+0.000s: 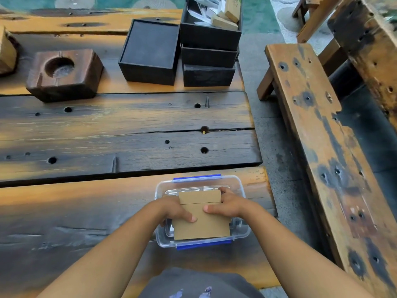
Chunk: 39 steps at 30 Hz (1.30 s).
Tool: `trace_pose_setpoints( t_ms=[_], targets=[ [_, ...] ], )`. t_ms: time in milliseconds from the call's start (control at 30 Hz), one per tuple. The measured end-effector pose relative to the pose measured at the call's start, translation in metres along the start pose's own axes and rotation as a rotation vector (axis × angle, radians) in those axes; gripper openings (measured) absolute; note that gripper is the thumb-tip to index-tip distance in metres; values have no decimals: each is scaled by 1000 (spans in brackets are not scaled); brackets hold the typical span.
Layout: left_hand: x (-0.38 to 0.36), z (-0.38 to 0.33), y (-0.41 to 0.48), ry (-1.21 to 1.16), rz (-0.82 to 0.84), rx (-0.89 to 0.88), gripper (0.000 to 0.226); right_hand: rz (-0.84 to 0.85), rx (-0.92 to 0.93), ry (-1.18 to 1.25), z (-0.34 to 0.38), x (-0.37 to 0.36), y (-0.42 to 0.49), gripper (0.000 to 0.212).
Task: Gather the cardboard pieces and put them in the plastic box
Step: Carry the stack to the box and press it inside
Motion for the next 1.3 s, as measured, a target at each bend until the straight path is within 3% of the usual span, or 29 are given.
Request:
trace_pose_setpoints(
  t_ms=[167, 367, 733, 933, 1300],
  targets=[
    [-5, 5, 0, -81, -67, -67, 75, 46, -30, 92, -5, 1, -2, 95],
    [-6, 7, 0, -192, -16, -110, 72, 53, -53, 119, -7, -2, -2, 96],
    [-2, 7, 3, 109, -67, -79, 102, 112, -63, 55, -5, -1, -2, 99],
    [-1, 7, 2, 15, -30, -144, 72, 80, -62, 7, -7, -6, 3, 106],
    [-1, 7, 6, 149, -87, -141, 90, 92, -54, 25, -6, -4, 1, 108]
  ],
)
Point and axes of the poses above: each hand's wrist, its own y-axis towards the middle knuckle, its own x-axis out of the back of the hand, z = x × y, the point moved 6 cm from there along y, towards the middle knuckle, and after that the axes turned 3 degrees about -y, right-handed, at the moved point
